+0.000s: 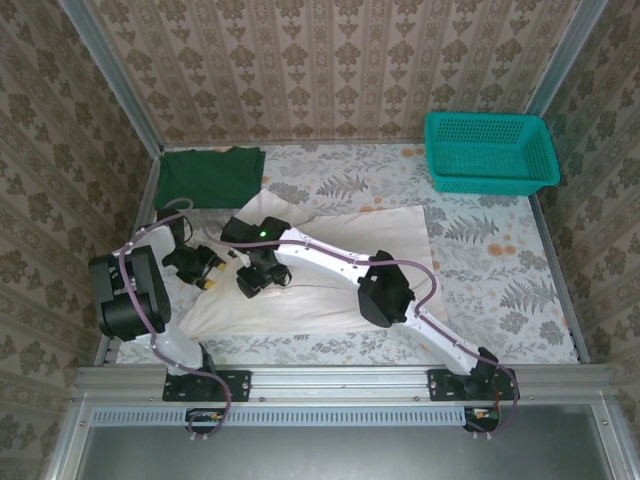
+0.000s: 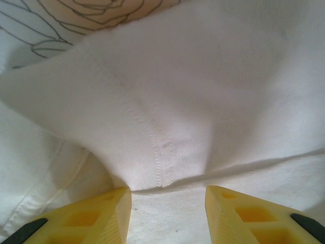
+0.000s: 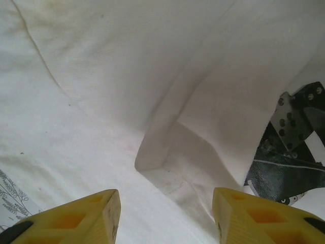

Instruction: Fold and stack the t-shirts

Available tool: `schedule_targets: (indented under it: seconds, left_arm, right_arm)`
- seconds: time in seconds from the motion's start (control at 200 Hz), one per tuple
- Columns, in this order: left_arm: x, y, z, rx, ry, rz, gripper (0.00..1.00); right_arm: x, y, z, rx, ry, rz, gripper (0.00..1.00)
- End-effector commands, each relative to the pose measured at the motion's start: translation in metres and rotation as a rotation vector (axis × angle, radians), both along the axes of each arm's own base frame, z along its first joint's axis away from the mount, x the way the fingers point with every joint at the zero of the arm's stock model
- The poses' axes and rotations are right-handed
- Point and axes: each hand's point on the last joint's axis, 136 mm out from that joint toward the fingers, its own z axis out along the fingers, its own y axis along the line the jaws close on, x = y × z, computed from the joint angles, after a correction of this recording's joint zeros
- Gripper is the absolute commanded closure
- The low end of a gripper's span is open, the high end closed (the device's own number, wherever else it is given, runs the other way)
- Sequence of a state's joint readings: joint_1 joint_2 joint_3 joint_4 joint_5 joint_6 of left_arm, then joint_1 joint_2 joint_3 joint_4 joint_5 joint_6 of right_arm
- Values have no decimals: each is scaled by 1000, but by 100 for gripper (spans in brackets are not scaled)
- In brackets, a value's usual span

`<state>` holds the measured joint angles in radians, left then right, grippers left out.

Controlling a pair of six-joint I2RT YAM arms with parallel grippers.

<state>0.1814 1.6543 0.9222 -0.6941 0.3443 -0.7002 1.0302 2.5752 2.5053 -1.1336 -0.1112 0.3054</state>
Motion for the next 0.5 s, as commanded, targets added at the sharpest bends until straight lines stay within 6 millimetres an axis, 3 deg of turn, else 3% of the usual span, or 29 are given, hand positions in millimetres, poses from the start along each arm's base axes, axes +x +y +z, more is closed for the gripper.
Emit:
schedule_targets:
  seconds: [0.0, 0.325, 0.435, 0.495]
  left_arm:
    - [-9, 5, -4, 13, 15, -16, 56]
    - [-11, 5, -5, 17, 14, -22, 55]
    - [-11, 5, -7, 17, 17, -23, 55]
    - [-11, 5, -7, 16, 18, -23, 55]
  right_arm:
    - [-3, -4, -12, -56, 3, 30, 48]
    - [-2, -2, -25, -73, 25, 30, 50]
    - [-1, -1, -26, -72, 27, 25, 56]
    - [-1, -2, -26, -74, 28, 24, 64]
